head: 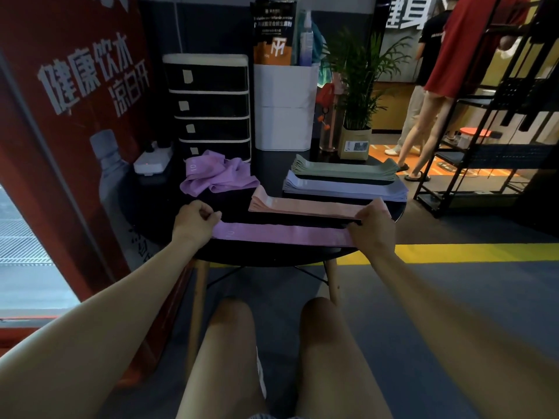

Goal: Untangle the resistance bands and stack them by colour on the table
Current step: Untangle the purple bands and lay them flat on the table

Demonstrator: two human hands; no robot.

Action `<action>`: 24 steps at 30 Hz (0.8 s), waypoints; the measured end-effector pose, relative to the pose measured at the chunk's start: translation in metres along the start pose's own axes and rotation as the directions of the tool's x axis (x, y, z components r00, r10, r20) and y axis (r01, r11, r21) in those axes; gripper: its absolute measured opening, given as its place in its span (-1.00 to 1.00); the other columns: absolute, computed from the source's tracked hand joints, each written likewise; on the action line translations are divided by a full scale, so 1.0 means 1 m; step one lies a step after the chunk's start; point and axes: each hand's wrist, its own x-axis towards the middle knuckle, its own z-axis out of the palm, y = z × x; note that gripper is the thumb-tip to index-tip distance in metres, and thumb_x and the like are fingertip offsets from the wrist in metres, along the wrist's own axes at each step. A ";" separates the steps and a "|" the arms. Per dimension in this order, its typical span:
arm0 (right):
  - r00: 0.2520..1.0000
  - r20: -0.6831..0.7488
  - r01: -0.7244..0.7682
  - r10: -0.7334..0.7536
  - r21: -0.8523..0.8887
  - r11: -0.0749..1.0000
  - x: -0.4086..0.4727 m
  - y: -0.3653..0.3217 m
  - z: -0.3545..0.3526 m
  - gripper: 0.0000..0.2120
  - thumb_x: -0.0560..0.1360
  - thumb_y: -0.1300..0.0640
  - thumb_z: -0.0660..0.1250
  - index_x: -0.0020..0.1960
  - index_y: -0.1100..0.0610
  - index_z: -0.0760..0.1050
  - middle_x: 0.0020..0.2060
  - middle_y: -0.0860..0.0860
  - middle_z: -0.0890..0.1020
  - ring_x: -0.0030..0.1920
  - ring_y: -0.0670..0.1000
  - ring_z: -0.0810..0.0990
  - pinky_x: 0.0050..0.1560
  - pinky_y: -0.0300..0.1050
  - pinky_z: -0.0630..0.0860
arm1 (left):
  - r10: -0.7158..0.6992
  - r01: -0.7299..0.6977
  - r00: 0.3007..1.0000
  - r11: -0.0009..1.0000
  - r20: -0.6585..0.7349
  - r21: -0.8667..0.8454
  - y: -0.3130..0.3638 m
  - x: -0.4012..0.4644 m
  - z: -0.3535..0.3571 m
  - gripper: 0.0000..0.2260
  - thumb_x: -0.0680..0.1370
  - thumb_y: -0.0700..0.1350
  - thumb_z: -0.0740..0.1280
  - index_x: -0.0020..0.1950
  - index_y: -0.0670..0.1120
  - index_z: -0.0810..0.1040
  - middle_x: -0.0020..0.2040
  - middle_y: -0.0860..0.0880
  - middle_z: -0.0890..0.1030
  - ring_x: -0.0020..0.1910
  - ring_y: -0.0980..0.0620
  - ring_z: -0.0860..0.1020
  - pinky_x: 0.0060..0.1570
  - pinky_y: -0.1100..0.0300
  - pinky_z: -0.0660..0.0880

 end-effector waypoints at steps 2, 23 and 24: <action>0.999 0.026 0.038 -0.038 -0.020 0.999 0.006 -0.010 0.003 -0.75 0.43 0.21 0.34 0.09 0.24 0.52 0.09 0.16 0.52 0.11 0.18 0.49 0.02 -0.03 0.46 | 0.015 -0.015 1.000 1.000 -0.009 0.004 0.003 0.005 -0.001 -0.77 0.53 -0.12 0.35 0.09 -0.25 0.52 0.05 -0.17 0.58 0.06 -0.12 0.54 -0.01 0.14 0.41; 0.842 0.451 0.286 -0.296 0.092 0.954 0.114 -0.163 0.152 -0.73 0.44 0.28 0.30 0.13 0.23 0.53 0.11 0.16 0.59 0.11 0.15 0.55 0.03 -0.16 0.44 | 0.107 -0.104 0.994 0.972 -0.003 0.211 0.001 0.140 0.006 -0.70 0.44 -0.15 0.42 0.15 -0.18 0.54 0.15 -0.16 0.56 0.08 -0.13 0.55 0.01 0.13 0.45; 0.832 0.479 0.284 -0.279 0.064 0.957 0.119 -0.163 0.161 -0.71 0.43 0.26 0.31 0.15 0.22 0.52 0.13 0.17 0.57 0.12 0.16 0.54 0.04 -0.15 0.44 | 0.095 -0.091 0.995 0.973 -0.006 0.213 -0.001 0.144 0.008 -0.70 0.44 -0.16 0.42 0.15 -0.18 0.54 0.16 -0.16 0.54 0.09 -0.14 0.55 0.01 0.13 0.44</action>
